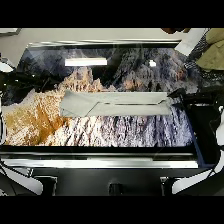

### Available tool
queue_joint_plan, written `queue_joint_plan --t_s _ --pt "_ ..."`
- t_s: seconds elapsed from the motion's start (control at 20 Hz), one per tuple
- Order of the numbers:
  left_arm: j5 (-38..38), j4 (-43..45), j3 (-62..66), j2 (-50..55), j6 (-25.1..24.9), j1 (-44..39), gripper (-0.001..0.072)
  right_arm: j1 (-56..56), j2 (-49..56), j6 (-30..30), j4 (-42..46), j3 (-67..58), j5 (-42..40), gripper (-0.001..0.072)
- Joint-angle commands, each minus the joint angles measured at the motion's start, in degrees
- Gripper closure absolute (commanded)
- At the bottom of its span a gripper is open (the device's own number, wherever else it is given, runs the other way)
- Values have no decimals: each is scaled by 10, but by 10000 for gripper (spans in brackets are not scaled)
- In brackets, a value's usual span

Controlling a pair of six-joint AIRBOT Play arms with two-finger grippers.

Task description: Fold the clothes and pants, and hang the long-sleeved shirts on hangers.

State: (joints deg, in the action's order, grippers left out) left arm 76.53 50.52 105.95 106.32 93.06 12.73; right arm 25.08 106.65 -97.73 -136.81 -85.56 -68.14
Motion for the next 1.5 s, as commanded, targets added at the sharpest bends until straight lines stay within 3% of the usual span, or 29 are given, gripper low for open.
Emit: queue_joint_plan --t_s 0.0,0.25,0.4,0.45,0.5,0.55,0.6,0.65,0.7,0.8,0.85,1.0,1.15,1.45 --pt "6 5 1 -6 0 0 169 -19 28 -34 -31 -1 10 23" --pt "6 5 1 -6 0 -5 169 -53 41 -30 -16 -1 31 31" --pt "6 5 1 -6 0 -7 169 -64 40 -24 -6 -1 31 106" --pt "7 5 1 -6 0 -7 169 -68 40 -17 5 -1 30 181" --pt "7 5 1 -6 0 -7 169 -68 40 -7 20 -1 29 439" --pt "7 5 1 -6 0 -7 169 -68 39 -4 24 -1 27 650" --pt "7 5 1 -6 0 -8 171 -67 37 -4 25 -1 24 679" --pt "10 5 0 -6 0 -10 187 -67 30 -4 27 -1 21 680" --pt "13 5 0 -5 0 -15 296 -67 17 2 36 -1 19 680" --pt "14 5 0 -4 0 -30 596 -67 -24 45 87 -3 12 680" --pt "9 5 0 -3 0 -43 692 -67 -46 68 126 -11 -7 680" --pt "-26 5 0 17 36 -106 692 -67 -96 105 220 -60 -91 680" --pt "-90 -10 0 52 86 -199 693 -67 -129 127 248 -117 -149 680" --pt "-264 -179 0 134 105 -392 694 -67 -163 162 250 -228 -205 680"
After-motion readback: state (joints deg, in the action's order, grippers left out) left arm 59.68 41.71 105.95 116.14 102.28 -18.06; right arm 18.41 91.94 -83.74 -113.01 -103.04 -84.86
